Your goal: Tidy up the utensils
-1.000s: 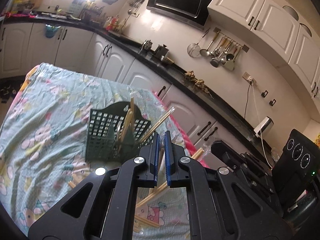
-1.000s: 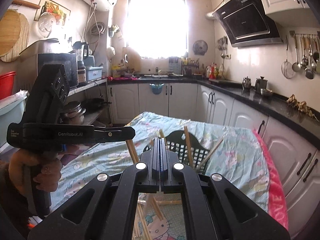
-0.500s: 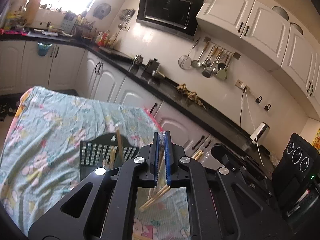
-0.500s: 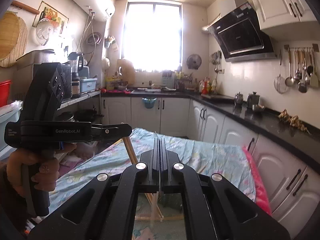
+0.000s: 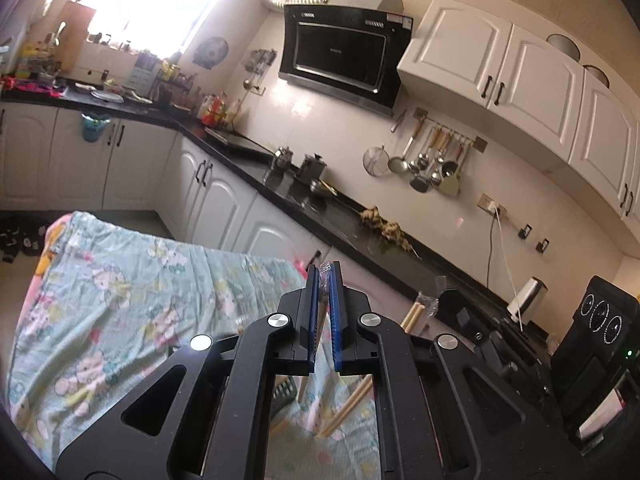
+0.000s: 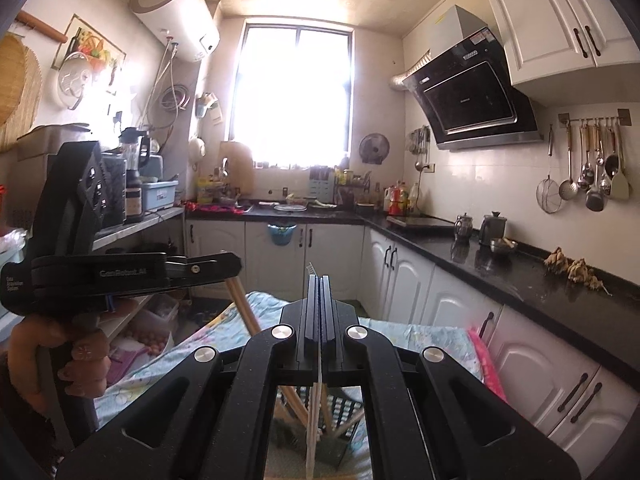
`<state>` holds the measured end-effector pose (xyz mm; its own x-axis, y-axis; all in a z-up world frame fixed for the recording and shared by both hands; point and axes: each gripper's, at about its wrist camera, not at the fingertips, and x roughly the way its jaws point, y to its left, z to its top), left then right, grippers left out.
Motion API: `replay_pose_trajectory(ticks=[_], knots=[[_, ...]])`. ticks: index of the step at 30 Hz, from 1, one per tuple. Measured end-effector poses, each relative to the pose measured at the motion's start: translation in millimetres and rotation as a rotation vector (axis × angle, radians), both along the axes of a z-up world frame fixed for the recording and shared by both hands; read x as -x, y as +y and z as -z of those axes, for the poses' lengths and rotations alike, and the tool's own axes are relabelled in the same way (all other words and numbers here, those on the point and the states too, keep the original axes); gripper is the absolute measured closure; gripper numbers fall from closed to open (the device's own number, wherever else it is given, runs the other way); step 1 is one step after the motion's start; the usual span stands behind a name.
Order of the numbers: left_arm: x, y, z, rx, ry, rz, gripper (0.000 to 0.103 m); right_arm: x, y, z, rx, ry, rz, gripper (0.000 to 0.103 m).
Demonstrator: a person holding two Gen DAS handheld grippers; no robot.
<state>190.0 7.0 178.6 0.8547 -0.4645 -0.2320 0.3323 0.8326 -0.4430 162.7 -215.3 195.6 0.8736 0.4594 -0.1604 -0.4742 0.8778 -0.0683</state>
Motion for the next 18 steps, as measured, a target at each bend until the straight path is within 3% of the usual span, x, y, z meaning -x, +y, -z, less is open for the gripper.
replay_pose_trajectory(ticks=[11,18], knots=[[-8,22,-25,-0.071,-0.100,-0.146,0.100,-46,17,-17,0.003,-0.004,0.031,0.102],[-10,29,-21,-0.153,-0.125,-0.214,0.100,-68,35,-14,0.013,0.004,0.039,0.102]])
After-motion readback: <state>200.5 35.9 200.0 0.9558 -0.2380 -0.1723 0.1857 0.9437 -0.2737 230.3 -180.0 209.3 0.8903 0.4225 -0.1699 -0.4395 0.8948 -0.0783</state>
